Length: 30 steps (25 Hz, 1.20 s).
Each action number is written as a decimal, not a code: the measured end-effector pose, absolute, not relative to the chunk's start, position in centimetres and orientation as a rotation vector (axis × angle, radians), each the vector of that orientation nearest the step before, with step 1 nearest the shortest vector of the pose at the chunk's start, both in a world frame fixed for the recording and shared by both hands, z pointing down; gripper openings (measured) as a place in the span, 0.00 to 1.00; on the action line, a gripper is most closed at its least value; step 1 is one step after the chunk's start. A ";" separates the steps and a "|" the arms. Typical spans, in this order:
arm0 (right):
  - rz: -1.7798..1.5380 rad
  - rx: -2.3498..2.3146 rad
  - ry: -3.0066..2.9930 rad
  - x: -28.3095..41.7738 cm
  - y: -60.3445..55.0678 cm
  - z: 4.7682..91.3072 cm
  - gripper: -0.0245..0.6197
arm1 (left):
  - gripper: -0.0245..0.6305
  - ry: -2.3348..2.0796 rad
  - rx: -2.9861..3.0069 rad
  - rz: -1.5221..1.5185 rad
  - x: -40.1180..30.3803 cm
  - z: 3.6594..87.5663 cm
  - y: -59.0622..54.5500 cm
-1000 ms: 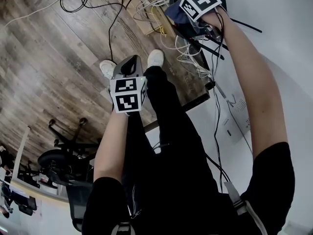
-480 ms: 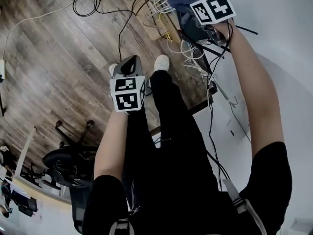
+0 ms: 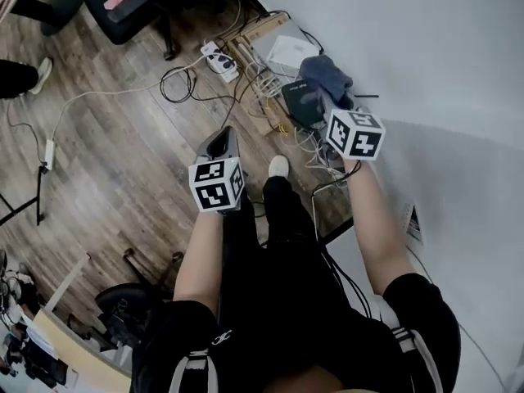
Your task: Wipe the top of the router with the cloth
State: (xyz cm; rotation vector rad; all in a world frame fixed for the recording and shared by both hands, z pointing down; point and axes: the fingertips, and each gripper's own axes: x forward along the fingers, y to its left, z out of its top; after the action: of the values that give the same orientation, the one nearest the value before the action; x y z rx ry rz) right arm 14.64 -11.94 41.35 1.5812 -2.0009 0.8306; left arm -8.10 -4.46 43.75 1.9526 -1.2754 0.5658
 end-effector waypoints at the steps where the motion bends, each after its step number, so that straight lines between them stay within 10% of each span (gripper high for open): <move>1: 0.821 1.606 -2.023 14.3 -10.9 39.3 0.11 | 0.05 -1.290 1.964 0.555 -8.1 41.6 -4.6; 16: 0.236 1.811 -2.454 6.5 -8.4 8.2 0.11 | 0.05 -1.630 2.141 0.300 -14.6 12.0 -6.3; 30: 0.154 1.709 -2.710 2.5 -6.6 0.7 0.11 | 0.05 -1.931 2.190 0.133 -17.5 0.8 -2.0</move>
State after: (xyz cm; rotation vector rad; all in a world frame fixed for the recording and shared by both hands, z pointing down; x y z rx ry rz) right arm 2.47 -6.58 0.66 1.7086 -2.7099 0.1539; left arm -17.48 -2.02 0.81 2.1898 -1.9306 0.1331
